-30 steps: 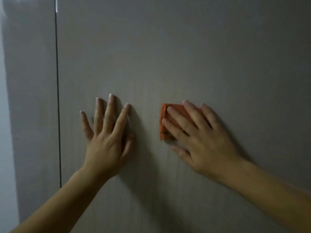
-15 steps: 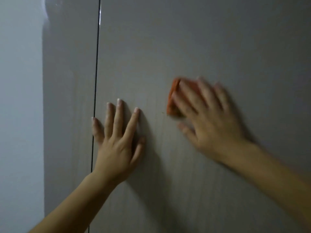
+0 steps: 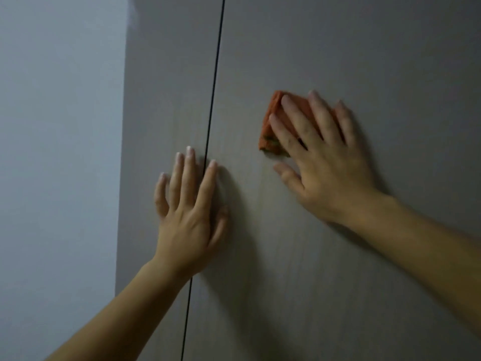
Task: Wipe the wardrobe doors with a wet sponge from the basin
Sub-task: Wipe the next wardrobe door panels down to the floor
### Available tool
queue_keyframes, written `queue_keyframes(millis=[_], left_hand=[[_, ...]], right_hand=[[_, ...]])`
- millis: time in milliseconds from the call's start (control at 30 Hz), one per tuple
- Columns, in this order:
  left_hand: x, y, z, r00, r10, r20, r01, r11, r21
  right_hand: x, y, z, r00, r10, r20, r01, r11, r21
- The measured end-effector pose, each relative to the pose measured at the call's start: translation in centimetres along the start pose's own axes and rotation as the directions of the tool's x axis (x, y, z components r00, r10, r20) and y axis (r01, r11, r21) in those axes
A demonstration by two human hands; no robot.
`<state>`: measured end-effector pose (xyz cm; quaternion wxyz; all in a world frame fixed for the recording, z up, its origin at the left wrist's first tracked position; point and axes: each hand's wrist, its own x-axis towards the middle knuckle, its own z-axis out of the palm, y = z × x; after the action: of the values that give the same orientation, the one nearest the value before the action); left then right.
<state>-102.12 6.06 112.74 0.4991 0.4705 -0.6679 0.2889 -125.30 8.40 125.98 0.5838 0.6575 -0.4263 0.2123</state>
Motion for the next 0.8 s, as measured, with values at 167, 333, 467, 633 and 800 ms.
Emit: queue_keyframes(millis=[167,333,467,633,800], left_hand=[[-0.8,-2.3,-0.2,1.0,-0.012,0.007,0.012,1.0,-0.006],[-1.1,-5.5,-0.8,0.992,-0.128,-0.012,0.128,0.992,0.002],[-1.9,-6.3,-0.6,0.993,-0.113,-0.036,0.112,0.993,-0.018],[-4.9,-6.2,0.1,0.984,-0.174,-0.043,0.17,0.982,-0.08],[-5.4,-6.1,0.1,0.98,-0.191,-0.052,0.184,0.977,-0.112]], right_hand=[[-1.9,-4.8,0.8,0.989,-0.148,0.023,0.149,0.989,-0.011],[0.2,-5.7,0.5,0.947,-0.321,0.031,0.322,0.947,-0.024],[8.4,-6.2,-1.0,0.994,-0.109,-0.008,0.109,0.994,-0.023],[2.6,-10.3,0.7,0.923,-0.384,0.032,0.384,0.923,-0.022],[6.9,-9.7,0.0,0.922,-0.387,0.011,0.387,0.922,0.011]])
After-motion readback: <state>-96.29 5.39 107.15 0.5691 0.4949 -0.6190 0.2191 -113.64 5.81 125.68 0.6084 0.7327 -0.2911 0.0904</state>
